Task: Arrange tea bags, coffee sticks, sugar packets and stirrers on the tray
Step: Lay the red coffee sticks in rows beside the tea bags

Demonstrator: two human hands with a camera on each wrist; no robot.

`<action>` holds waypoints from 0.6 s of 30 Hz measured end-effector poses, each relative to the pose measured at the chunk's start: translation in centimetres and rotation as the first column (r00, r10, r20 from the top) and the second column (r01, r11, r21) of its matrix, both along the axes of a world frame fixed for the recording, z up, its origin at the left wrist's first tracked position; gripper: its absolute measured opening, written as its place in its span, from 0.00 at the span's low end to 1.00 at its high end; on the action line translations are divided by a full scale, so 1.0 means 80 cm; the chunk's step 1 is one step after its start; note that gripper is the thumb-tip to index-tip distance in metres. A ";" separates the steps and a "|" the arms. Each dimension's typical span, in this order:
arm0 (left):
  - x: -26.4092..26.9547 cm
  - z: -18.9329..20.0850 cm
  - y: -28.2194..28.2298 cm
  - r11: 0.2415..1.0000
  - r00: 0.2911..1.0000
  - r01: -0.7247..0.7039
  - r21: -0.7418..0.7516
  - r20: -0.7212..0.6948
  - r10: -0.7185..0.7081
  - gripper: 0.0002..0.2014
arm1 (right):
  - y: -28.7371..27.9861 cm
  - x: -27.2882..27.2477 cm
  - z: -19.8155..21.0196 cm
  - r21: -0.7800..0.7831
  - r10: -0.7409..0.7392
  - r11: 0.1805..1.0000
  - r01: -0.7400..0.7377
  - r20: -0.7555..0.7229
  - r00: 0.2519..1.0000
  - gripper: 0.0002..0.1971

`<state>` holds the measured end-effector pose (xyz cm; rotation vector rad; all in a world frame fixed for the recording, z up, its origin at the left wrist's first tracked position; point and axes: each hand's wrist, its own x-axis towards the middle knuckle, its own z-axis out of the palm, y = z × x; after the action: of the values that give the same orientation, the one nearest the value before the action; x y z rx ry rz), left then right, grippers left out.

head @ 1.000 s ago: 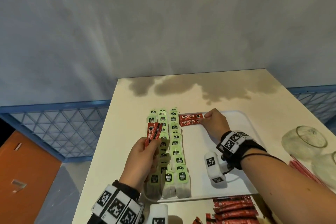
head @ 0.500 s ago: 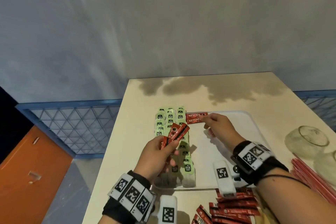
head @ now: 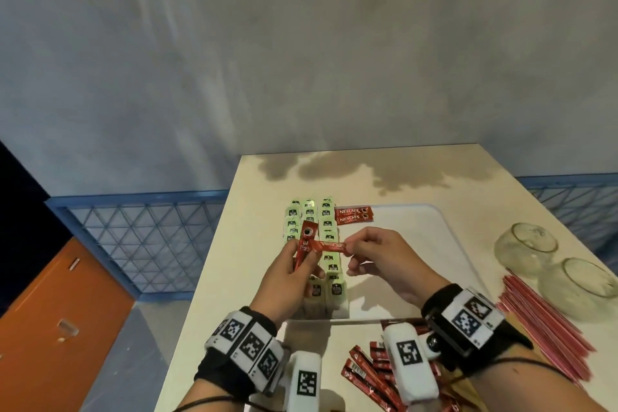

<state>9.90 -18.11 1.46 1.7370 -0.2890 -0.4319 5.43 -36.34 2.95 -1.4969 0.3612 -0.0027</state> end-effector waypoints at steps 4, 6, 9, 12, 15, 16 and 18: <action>-0.010 0.007 0.014 0.997 0.985 -0.072 -0.041 -0.158 0.064 0.13 | -0.004 -0.015 0.004 0.058 -0.092 0.994 0.089 0.050 0.994 0.07; -0.015 0.007 0.016 0.996 0.979 -0.089 -0.031 -0.186 0.082 0.17 | -0.002 -0.021 0.005 0.083 -0.120 0.990 0.114 0.065 0.991 0.11; -0.022 0.007 0.012 0.994 0.977 -0.095 -0.049 -0.195 0.084 0.19 | 0.005 -0.028 0.004 0.115 -0.138 0.985 0.128 0.081 0.987 0.17; -0.024 0.004 0.006 0.993 0.983 -0.117 -0.031 -0.147 0.112 0.15 | 0.010 -0.033 0.004 0.083 -0.110 0.991 0.103 0.076 0.991 0.18; -0.022 0.003 0.002 0.993 0.990 -0.120 -0.008 -0.080 0.119 0.11 | 0.009 -0.035 0.008 -0.072 0.025 0.997 -0.022 0.037 0.999 0.17; -0.023 0.003 0.000 0.995 0.994 -0.101 0.004 -0.052 0.101 0.09 | 0.008 -0.034 0.010 -0.119 0.078 0.990 -0.076 0.013 0.997 0.16; -0.025 0.004 -0.004 0.997 0.997 -0.075 0.029 -0.001 0.075 0.08 | 0.008 -0.031 0.015 -0.176 0.160 0.971 -0.163 -0.028 0.987 0.14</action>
<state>7.89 -18.46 1.82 1.7700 -0.2160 -0.3849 2.97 -35.67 4.11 -1.7007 0.2539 0.1076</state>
